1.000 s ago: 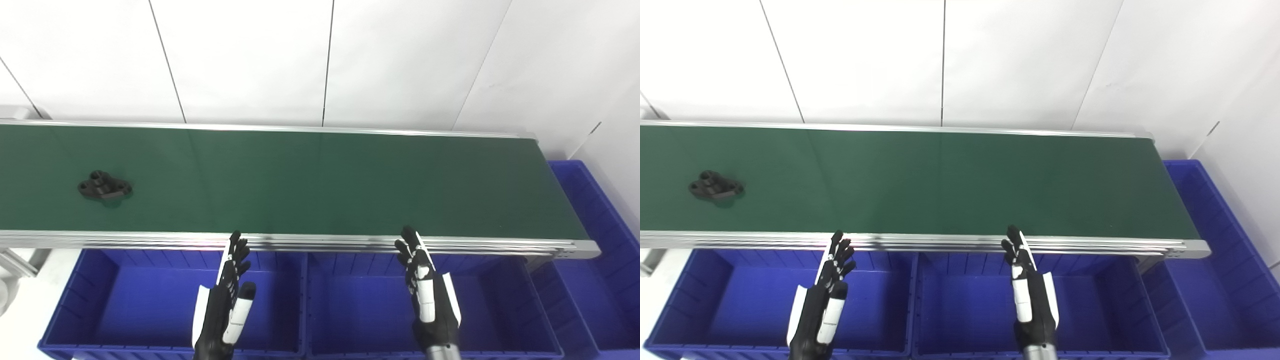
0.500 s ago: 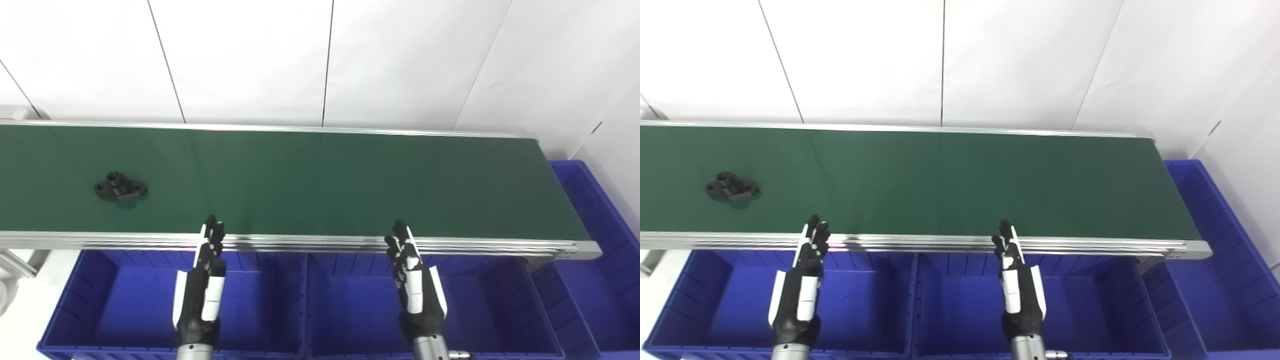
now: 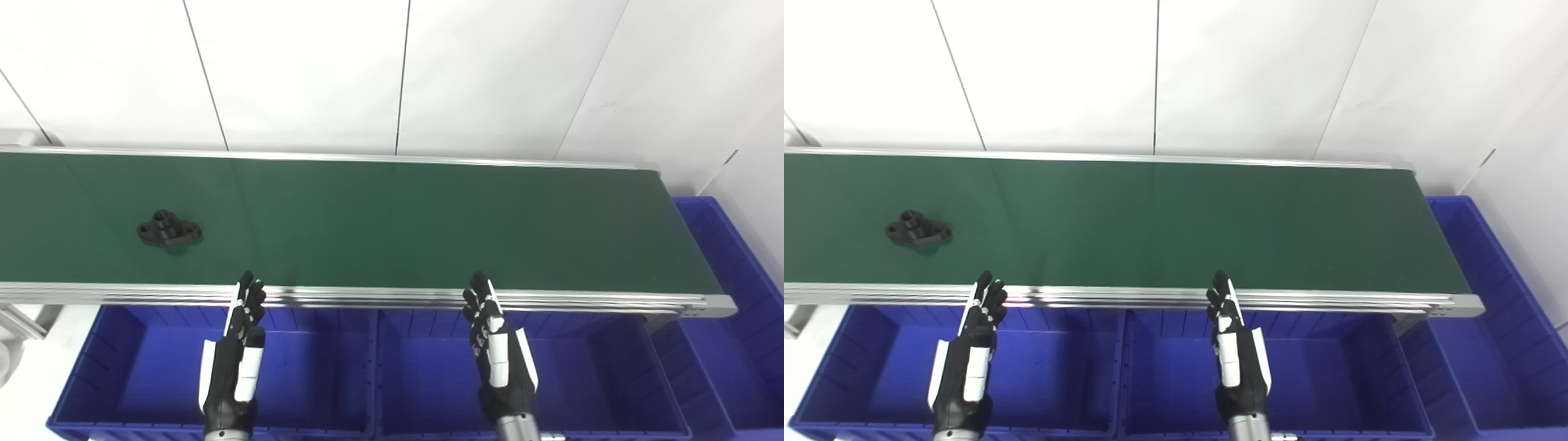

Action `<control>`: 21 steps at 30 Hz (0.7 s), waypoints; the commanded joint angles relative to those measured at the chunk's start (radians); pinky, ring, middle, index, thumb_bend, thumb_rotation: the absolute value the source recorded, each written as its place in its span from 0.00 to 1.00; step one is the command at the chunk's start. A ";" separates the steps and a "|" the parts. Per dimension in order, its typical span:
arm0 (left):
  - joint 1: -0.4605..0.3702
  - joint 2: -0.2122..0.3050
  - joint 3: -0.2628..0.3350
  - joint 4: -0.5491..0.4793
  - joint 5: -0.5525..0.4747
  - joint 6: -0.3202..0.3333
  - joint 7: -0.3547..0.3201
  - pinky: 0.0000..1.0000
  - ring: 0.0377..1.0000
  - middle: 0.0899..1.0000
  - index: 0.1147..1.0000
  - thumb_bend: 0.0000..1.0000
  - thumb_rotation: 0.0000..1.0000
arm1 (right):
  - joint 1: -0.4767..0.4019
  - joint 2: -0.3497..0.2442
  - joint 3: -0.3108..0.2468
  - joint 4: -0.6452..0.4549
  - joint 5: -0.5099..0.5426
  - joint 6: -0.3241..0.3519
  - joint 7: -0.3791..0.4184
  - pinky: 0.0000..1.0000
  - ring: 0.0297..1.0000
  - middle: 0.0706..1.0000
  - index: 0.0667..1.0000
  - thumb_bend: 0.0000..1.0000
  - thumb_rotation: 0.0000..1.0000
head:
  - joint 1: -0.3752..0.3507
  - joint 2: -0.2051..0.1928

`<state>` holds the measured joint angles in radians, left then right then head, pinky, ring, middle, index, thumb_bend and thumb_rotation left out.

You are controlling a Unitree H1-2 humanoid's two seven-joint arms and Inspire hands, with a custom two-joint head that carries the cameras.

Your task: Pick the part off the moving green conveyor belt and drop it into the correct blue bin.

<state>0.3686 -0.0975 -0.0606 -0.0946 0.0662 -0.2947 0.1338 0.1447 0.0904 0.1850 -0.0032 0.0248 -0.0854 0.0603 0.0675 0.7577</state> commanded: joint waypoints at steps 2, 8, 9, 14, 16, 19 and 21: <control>-0.013 -0.011 -0.010 -0.029 0.023 0.002 -0.006 0.95 0.95 0.95 0.96 0.87 0.97 | -0.015 -0.005 -0.007 -0.025 -0.002 0.002 0.006 1.00 0.98 1.00 1.00 0.82 1.00 | -0.001 0.008; -0.026 -0.008 -0.017 -0.011 0.056 0.018 -0.003 0.91 0.95 0.95 0.96 0.88 1.00 | -0.015 -0.015 -0.017 -0.002 -0.008 -0.018 0.000 0.99 0.98 1.00 1.00 0.82 1.00 | -0.014 0.013; -0.028 -0.008 -0.018 -0.005 0.056 0.017 -0.004 0.91 0.94 0.95 0.96 0.88 1.00 | -0.013 -0.017 -0.021 0.002 -0.007 -0.023 -0.001 0.99 0.98 1.00 1.00 0.82 1.00 | -0.018 0.012; -0.038 -0.004 -0.019 0.015 0.044 0.012 -0.009 0.91 0.94 0.94 0.95 0.90 0.97 | -0.009 -0.026 -0.029 0.020 -0.013 -0.048 0.000 1.00 0.99 1.00 1.00 0.79 1.00 | -0.025 0.010; -0.040 -0.002 -0.022 0.023 0.038 0.001 -0.013 0.90 0.93 0.93 0.95 0.89 0.96 | -0.007 -0.029 -0.028 0.020 -0.023 -0.050 -0.002 1.00 0.99 1.00 1.00 0.80 1.00 | -0.027 0.009; -0.040 0.005 -0.028 0.029 0.051 -0.004 -0.014 0.90 0.93 0.94 0.95 0.88 0.98 | -0.003 -0.028 -0.026 0.020 -0.028 -0.052 -0.004 1.00 0.99 1.00 1.00 0.80 1.00 | -0.027 0.007; -0.036 0.008 -0.034 0.027 0.055 0.000 -0.015 0.90 0.93 0.94 0.95 0.88 0.99 | -0.001 -0.027 -0.025 0.017 -0.028 -0.047 -0.003 1.00 0.99 1.00 1.00 0.79 1.00 | -0.029 0.008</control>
<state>0.3388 -0.0929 -0.0892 -0.0508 0.1083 -0.2609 0.1335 0.1489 0.0530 0.1565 0.0371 -0.0009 -0.0860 0.0557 0.0399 0.7639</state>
